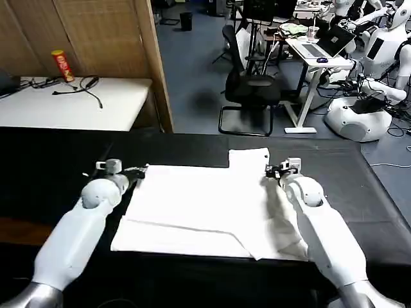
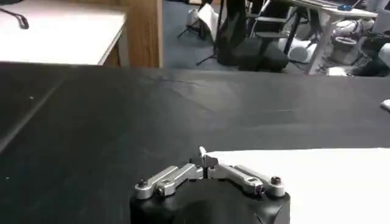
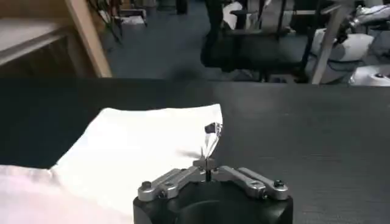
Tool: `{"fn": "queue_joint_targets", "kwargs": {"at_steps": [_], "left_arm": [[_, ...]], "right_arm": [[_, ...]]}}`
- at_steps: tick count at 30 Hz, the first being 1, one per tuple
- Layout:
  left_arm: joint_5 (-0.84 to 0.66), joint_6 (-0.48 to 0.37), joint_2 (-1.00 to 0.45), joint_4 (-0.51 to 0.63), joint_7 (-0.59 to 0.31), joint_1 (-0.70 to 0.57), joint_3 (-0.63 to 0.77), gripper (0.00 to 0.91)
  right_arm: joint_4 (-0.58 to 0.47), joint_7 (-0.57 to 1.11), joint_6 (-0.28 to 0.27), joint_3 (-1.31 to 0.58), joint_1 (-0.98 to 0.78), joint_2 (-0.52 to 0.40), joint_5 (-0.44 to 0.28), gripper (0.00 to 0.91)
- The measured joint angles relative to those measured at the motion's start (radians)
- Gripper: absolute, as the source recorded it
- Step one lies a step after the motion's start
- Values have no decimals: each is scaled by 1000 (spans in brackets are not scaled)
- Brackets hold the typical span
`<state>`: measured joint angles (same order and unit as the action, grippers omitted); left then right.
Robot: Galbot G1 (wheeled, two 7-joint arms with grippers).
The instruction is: Fold and organize the clothes.
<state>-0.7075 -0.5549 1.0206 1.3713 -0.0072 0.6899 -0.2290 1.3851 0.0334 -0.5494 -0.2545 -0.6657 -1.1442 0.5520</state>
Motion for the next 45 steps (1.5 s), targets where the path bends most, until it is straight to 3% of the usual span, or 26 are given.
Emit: {"fn": "queue_joint_targets", "kwargs": {"at_steps": [15,26,31,42,43,44,45], "left_arm": [[-61,-13,-132,313,-29,226,-131,0],[-65,-38,-223,530,-61,436,-218,0],[-51,-42,-239,619,-63,537,-269,0],[40,-45,-217,672,-32,722,-332,0],[45,-49,-213,673,-32,735,-332,156],[49,-58,-210,674,-35,743,-332,878],[56,-69,-205,676,-39,751,-332,878]], "right_arm": [[326,-16,-34,-105,-218,181,66,0],[597,23,-136,-185,-493,296,56,0],[668,36,-183,-210,-583,298,44,0],[703,34,-187,-238,-693,265,32,0],[708,33,-187,-238,-698,263,33,10],[714,33,-187,-242,-703,263,33,176],[719,33,-187,-246,-709,263,34,371]]}}
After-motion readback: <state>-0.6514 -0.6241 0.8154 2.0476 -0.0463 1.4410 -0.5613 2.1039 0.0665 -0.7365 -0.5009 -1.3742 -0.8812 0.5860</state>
